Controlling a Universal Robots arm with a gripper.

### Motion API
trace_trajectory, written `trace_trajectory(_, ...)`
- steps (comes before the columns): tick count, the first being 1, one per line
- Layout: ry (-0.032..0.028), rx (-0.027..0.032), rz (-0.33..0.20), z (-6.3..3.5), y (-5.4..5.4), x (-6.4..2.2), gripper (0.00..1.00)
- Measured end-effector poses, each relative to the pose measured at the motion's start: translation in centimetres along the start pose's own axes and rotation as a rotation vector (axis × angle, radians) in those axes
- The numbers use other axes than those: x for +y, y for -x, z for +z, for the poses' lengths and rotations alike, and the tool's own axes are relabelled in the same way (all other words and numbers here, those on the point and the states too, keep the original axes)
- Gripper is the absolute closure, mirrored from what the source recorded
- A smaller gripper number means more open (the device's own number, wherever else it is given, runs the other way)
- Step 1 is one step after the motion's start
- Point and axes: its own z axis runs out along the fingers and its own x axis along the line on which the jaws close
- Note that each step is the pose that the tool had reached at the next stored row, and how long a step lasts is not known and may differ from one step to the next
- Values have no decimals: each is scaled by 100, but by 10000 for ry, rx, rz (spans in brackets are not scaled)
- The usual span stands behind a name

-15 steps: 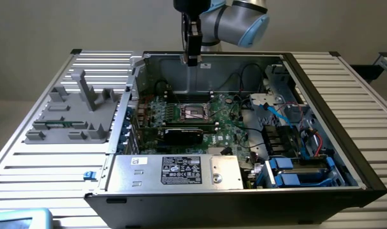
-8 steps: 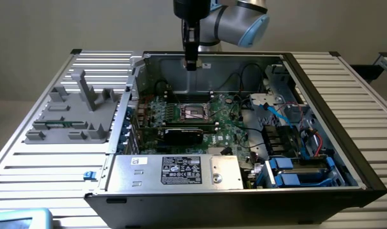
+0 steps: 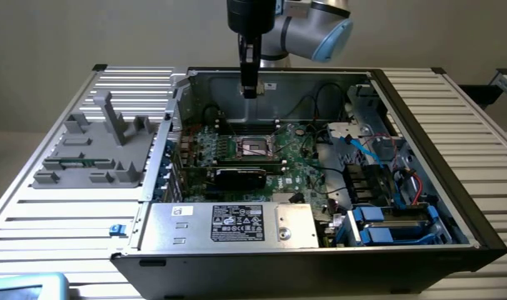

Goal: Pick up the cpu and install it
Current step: 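Place the cpu into insertion slot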

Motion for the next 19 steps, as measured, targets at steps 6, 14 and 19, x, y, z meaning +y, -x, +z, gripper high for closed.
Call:
trace_trajectory(6,34,-184,-155,25,-2,-1,45)
trace_trajectory(14,25,-191,-396,47,-1,-2,45)
trace_trajectory(19,29,-223,-523,105,3,-3,45)
